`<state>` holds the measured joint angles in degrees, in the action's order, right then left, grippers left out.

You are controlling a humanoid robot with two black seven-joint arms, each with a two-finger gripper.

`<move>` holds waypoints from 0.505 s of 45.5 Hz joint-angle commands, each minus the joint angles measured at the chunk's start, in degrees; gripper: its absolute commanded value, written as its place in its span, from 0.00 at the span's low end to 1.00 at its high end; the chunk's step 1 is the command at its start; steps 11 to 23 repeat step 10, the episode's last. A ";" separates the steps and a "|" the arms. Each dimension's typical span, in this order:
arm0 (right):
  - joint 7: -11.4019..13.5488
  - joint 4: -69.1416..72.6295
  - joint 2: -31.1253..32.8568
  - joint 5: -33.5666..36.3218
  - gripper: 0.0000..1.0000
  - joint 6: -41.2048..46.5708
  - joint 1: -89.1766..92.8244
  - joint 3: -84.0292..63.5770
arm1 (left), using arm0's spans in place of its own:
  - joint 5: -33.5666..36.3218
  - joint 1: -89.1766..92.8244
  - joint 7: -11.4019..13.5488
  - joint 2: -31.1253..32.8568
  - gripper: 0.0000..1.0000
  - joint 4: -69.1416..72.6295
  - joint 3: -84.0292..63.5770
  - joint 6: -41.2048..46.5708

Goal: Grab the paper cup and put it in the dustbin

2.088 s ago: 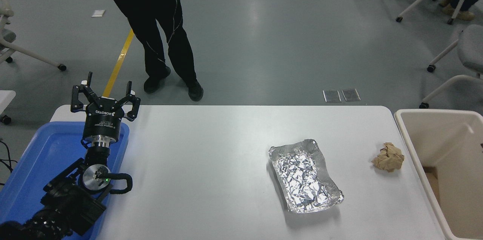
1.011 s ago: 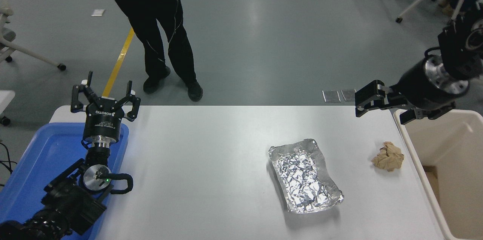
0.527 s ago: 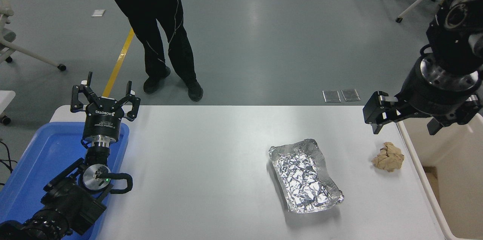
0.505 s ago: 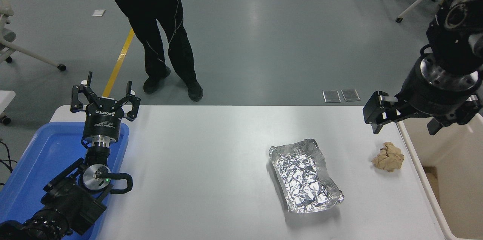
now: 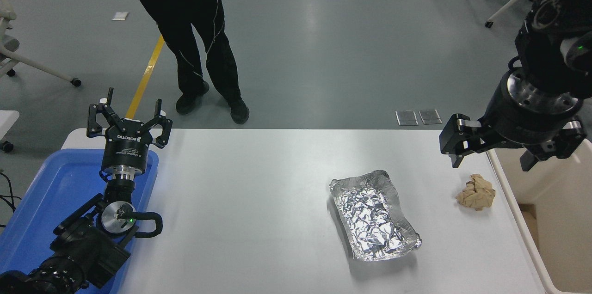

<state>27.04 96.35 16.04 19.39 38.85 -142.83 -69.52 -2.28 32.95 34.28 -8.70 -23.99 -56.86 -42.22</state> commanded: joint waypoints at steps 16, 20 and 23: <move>0.38 -0.28 0.74 1.09 1.00 0.17 0.62 0.09 | -0.01 0.01 0.00 0.00 0.99 0.00 0.00 0.03; 0.38 -0.28 0.74 1.09 1.00 0.17 0.62 0.09 | -0.01 0.01 0.00 0.00 0.99 0.00 0.00 0.03; 0.38 -0.28 0.74 1.09 1.00 0.17 0.62 0.09 | -0.01 0.01 0.00 0.00 0.99 0.00 0.00 0.03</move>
